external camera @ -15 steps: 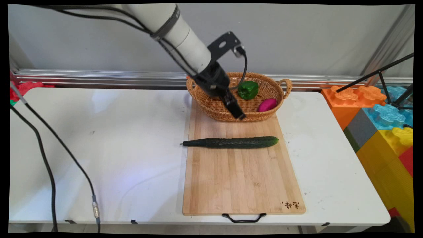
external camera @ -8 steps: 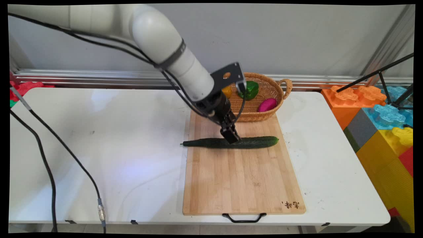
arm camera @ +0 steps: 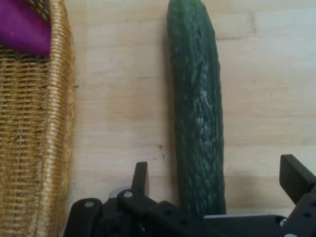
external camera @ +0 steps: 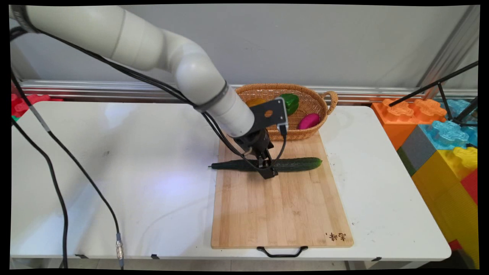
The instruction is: Pick up the cucumber from the cutting board
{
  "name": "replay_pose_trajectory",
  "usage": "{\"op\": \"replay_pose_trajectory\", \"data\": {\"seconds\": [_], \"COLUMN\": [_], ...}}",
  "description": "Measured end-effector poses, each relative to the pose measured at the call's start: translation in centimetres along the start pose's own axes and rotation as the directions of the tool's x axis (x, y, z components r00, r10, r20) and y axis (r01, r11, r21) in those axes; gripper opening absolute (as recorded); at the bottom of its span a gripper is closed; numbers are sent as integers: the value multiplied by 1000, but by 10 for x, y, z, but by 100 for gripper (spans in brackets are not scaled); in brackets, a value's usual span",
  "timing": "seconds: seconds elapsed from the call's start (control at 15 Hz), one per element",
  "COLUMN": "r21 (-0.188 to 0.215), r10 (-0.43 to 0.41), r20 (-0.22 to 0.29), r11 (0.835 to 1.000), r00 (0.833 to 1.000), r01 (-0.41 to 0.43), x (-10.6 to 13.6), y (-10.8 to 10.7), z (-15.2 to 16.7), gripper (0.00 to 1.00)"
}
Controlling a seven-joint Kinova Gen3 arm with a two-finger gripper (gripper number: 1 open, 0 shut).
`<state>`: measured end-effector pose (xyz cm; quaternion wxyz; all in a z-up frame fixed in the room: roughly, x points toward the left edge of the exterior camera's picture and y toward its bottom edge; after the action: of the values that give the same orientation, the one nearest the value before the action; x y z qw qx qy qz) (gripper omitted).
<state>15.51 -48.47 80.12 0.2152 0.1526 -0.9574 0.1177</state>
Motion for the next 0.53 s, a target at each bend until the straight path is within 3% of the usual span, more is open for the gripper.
{"op": "replay_pose_trajectory", "data": {"seconds": [0.33,0.4,0.53], "r21": [20,23,28], "r10": [39,44,50], "r20": [8,8,11], "r11": [999,999,998], "r00": [999,999,999], "r01": [-39,-44,-50], "x": [-4,-4,-6], "y": [2,1,1], "z": [23,26,29], "gripper": [100,0,0]}}
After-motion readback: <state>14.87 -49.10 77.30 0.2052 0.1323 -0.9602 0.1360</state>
